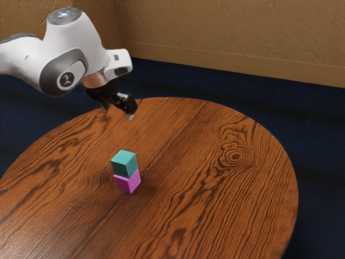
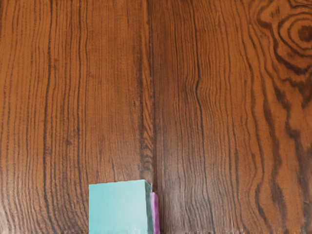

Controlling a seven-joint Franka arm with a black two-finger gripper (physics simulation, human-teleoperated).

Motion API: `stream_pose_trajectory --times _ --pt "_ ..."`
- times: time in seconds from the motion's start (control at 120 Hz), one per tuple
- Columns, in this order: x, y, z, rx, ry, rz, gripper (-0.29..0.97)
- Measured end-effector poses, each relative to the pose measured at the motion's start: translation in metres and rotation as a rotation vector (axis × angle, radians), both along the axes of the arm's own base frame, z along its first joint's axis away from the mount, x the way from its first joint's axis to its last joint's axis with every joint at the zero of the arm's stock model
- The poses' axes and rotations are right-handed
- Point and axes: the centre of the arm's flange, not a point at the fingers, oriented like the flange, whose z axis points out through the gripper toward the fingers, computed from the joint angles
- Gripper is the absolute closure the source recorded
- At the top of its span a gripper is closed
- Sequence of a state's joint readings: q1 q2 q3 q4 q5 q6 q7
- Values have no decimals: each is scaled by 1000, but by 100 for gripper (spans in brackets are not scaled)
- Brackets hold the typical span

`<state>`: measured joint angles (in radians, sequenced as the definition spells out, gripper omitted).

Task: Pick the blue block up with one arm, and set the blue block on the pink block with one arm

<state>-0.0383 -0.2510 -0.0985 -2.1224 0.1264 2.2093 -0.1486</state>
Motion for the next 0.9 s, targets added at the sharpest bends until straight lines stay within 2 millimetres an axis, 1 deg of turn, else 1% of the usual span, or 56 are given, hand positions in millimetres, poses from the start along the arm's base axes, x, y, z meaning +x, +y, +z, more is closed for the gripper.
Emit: stream_pose_trajectory --times 0.017,0.067,0.1,0.125,0.15,0.192,0.217,0.25,0.292,0.325,0.408,0.45,0.5,0.683,0.75,0.8,0.9 --pt "-4 -7 5 -8 -3 7 4" --pt "-8 -30 41 -60 -34 46 3" --pt "-10 -38 68 -104 -42 96 3" --pt "-12 -42 84 -138 -38 139 3" --pt "-14 -41 100 -172 -31 187 2" --pt "-20 -32 131 -224 -21 280 2" --pt "-26 -27 142 -238 -8 336 2" --pt "-34 -21 150 -237 12 410 1" --pt "-42 -15 154 -233 41 500 1" --pt "-46 -11 152 -226 70 572 1" --pt "-48 3 124 -184 165 765 1" --pt "-49 9 116 -171 191 850 1" --pt "-52 14 112 -162 209 938 0" --pt "-59 34 110 -169 219 1207 0" --pt "-59 33 108 -163 211 1281 0" --pt "-58 33 111 -169 201 1329 0" --pt "-44 24 118 -185 182 1390 0"
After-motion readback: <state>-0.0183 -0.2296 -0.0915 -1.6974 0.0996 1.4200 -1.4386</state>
